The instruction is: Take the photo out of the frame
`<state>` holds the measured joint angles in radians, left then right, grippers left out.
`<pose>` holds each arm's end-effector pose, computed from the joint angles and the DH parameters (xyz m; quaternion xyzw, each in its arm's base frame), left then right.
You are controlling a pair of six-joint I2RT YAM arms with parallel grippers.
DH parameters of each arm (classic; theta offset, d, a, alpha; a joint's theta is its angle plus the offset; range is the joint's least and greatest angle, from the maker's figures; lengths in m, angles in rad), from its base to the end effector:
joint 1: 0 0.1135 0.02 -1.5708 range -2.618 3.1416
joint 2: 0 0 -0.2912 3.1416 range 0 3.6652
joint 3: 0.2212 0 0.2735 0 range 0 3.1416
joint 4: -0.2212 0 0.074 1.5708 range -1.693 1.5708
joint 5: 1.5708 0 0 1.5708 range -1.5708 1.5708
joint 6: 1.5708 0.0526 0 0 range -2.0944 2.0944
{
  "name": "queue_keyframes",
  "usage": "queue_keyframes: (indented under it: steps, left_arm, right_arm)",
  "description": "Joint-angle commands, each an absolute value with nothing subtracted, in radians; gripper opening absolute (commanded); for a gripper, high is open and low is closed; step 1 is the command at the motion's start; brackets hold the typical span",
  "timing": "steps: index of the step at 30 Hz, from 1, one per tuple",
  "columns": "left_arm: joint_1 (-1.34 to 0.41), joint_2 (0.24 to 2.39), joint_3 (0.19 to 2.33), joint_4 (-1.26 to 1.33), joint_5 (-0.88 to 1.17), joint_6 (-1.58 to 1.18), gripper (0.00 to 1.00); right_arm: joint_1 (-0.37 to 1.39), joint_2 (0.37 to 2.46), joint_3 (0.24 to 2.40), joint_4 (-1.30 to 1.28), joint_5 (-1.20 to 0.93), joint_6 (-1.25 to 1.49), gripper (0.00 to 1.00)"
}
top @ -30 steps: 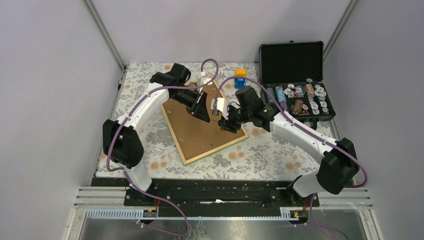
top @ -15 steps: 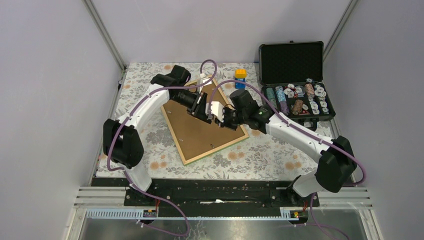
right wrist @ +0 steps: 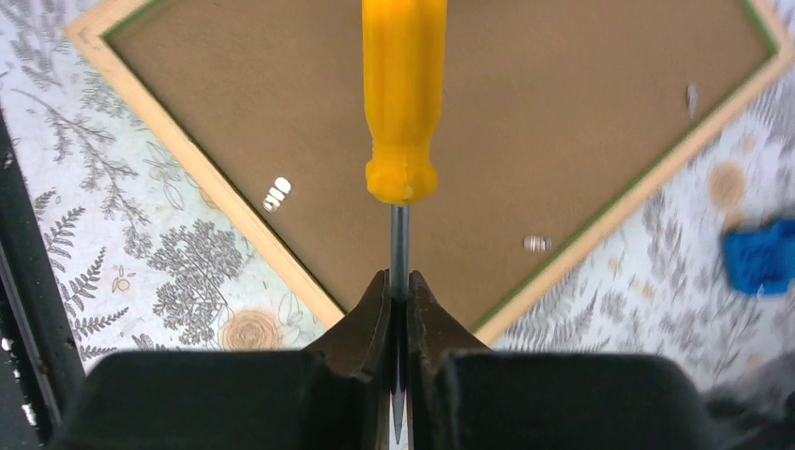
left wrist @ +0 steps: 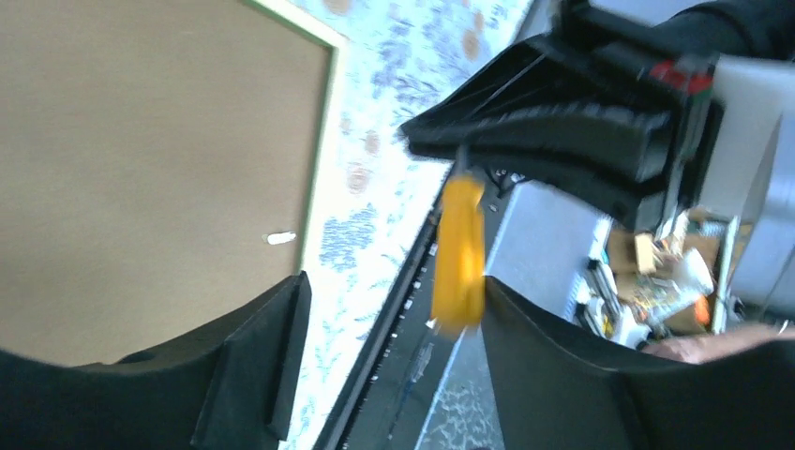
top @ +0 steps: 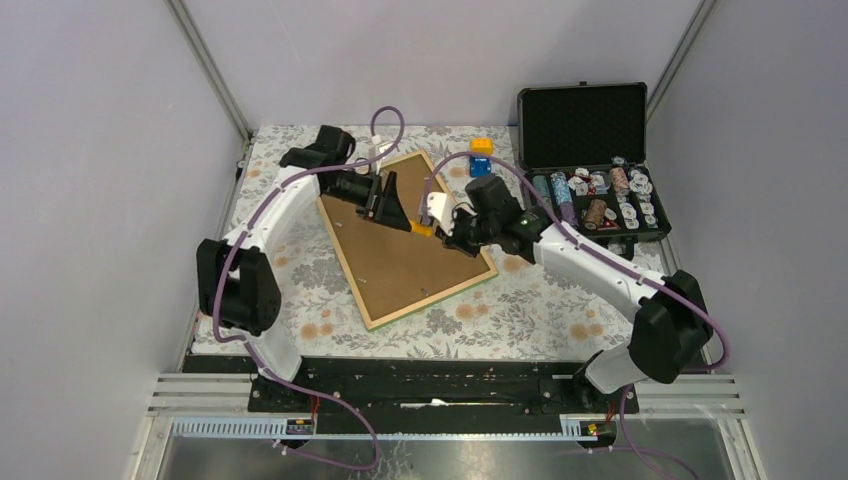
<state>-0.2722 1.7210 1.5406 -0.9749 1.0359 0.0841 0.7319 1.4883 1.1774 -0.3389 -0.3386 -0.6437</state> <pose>0.3515 -0.1451 0.3203 0.2512 0.8186 -0.4991 0.1329 0.2612 0.2581 0.3044 -0.6184 0.6347 0.1701 0.4310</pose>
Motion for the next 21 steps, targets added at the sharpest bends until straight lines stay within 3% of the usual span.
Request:
queue_keyframes:
  steps: [1, 2, 3, 16, 21]
  left_arm:
    - [-0.213, 1.614, 1.472, -0.834, 0.928, 0.068, 0.82]
    - [-0.201, 1.589, 1.444, -0.798, 0.912, 0.053, 0.95]
    - [-0.193, 1.564, 1.416, -0.760, 0.883, 0.040, 0.98]
    - [-0.139, 1.455, 1.283, -0.641, 0.691, 0.024, 0.99]
    - [-0.116, 1.458, 1.253, -0.608, 0.682, 0.004, 0.99]
  right_arm:
    - [0.609, 1.489, 1.158, -0.368, -0.349, -0.492, 0.00]
    - [0.586, 1.481, 1.141, -0.378, -0.351, -0.486, 0.00]
    - [0.565, 1.470, 1.119, -0.394, -0.349, -0.481, 0.00]
    - [0.233, 1.354, 0.764, -0.480, -0.226, -0.567, 0.00]
    - [0.187, 1.388, 0.696, -0.418, -0.178, -0.557, 0.00]
